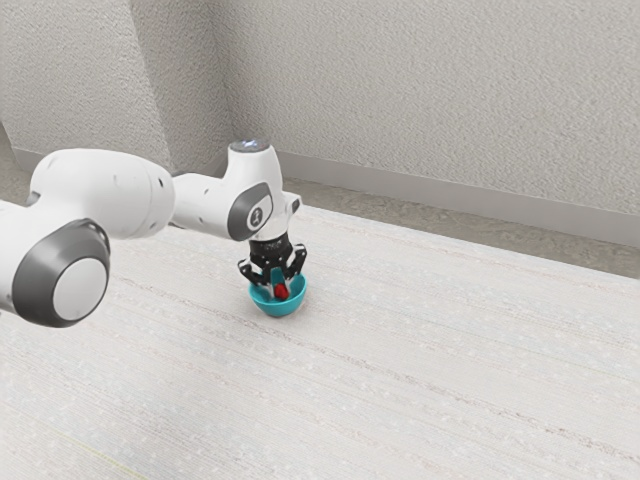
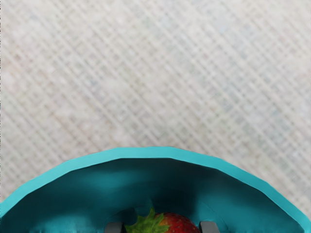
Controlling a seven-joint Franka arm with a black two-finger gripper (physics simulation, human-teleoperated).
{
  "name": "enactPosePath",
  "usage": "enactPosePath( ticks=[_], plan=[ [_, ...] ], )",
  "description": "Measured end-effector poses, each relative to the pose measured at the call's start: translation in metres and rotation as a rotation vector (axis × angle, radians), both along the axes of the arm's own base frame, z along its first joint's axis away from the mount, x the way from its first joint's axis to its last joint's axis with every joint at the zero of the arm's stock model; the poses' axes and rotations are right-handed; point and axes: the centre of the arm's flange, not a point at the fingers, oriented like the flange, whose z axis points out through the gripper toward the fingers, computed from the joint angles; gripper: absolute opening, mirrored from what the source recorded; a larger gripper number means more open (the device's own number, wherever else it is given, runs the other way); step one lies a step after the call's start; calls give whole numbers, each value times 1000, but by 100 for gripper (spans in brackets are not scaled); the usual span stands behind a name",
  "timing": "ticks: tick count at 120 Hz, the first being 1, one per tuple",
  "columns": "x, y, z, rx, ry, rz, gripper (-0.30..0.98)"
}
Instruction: Take strawberry from the bowl
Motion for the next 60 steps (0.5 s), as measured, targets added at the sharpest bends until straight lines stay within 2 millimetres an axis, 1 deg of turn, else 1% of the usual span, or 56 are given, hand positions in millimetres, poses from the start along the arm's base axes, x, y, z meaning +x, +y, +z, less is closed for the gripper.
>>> enactPosePath(
  ticks=[6, 12, 17, 24, 29, 33, 40, 46, 51, 60],
  plan=[
    [-1, -1, 1, 1, 0, 3, 5],
    [0, -3, 11, 2, -10, 4, 3],
    [0, -3, 24, 4, -22, 7, 2],
    [-2, -5, 49, 6, -40, 7, 1],
    [-3, -19, 63, 9, -47, -10, 0],
    [-3, -38, 68, 13, -49, -35, -1],
    [3, -75, 63, 20, -49, -82, -2],
    [11, -95, 50, 28, -44, -105, -3],
    [15, -103, 38, 34, -31, -114, -4],
    [15, -108, 25, 39, -6, -113, -5]
  ],
)
